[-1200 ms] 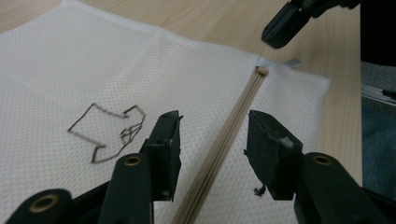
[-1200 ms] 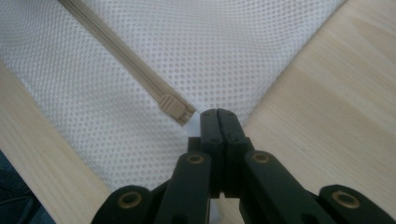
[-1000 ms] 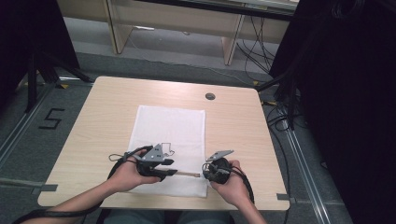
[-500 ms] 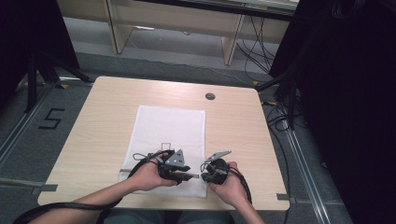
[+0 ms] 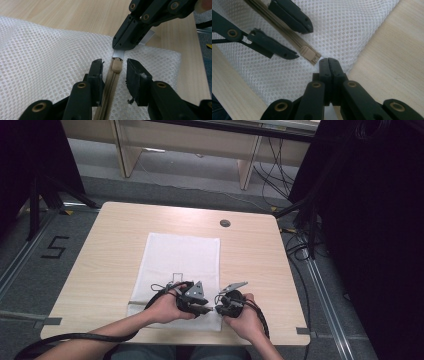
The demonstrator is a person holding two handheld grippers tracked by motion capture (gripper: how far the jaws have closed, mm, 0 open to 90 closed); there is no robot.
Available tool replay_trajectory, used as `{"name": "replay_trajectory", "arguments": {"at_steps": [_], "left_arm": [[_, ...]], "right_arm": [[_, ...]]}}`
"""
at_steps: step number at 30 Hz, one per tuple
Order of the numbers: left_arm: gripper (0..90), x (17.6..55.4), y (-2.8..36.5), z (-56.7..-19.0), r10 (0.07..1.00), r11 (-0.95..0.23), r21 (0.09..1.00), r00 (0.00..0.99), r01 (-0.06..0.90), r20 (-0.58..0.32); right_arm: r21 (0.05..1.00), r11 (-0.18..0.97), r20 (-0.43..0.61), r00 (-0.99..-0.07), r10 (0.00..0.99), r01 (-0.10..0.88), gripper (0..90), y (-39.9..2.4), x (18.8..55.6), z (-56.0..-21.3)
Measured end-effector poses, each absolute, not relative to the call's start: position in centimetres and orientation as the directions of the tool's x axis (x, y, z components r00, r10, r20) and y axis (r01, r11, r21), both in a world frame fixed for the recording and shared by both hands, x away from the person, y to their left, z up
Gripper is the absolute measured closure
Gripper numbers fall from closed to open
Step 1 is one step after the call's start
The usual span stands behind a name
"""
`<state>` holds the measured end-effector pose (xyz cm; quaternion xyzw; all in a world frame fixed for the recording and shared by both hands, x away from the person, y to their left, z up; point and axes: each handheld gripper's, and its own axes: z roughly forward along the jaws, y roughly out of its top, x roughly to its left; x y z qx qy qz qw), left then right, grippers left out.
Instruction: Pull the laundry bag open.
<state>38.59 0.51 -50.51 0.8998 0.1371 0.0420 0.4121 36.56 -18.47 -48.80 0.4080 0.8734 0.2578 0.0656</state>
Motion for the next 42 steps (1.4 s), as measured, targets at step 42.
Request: {"name": "replay_trajectory", "arguments": {"at_steps": [42], "left_arm": [[81.5,38.0,-1.9,-50.2,0.234,-0.714,0.690,0.969,0.119,0.075]], "right_arm": [[0.502,0.525,0.109,-0.652,0.750,0.688,90.0,-18.5,36.6,-48.8]]}}
